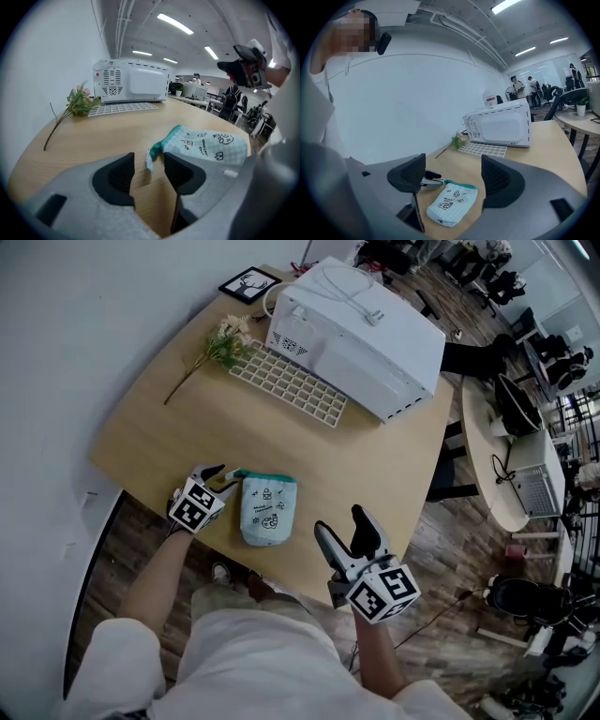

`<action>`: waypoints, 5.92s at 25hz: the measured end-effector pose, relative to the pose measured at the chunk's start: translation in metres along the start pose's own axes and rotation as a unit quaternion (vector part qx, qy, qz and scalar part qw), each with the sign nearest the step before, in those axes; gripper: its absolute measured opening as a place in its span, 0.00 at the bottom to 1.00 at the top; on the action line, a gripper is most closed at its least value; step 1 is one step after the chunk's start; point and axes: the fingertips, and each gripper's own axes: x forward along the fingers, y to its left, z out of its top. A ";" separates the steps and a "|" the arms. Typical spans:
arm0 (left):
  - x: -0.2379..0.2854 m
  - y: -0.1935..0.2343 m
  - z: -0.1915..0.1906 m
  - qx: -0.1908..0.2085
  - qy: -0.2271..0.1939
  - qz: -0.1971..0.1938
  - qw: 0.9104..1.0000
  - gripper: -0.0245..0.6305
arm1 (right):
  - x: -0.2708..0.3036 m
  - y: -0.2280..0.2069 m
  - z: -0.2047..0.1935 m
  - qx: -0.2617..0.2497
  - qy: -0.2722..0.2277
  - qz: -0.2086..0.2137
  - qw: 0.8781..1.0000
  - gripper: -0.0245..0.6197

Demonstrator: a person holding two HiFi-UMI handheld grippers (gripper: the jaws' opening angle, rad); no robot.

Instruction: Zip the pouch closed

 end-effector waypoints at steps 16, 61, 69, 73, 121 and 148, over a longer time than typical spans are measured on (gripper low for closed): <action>-0.037 -0.009 0.052 0.067 -0.069 -0.019 0.995 0.07 | 0.035 0.013 0.009 -0.035 0.008 0.133 0.991 0.49; -0.211 -0.153 0.150 0.456 -0.152 -0.134 0.867 0.07 | 0.030 0.150 -0.011 -0.173 0.178 0.458 0.854 0.15; -0.218 -0.155 0.145 0.452 -0.156 -0.128 0.869 0.07 | 0.024 0.156 -0.015 -0.175 0.180 0.469 0.847 0.10; -0.218 -0.157 0.143 0.454 -0.159 -0.127 0.868 0.07 | 0.022 0.155 -0.016 -0.176 0.179 0.461 0.851 0.10; -0.206 -0.169 0.134 0.408 -0.152 -0.130 0.891 0.07 | -0.007 0.129 -0.035 -0.356 0.195 0.336 0.850 0.05; -0.226 -0.124 0.131 0.323 -0.167 -0.091 0.927 0.07 | -0.016 0.077 -0.051 -0.388 0.221 0.251 0.859 0.04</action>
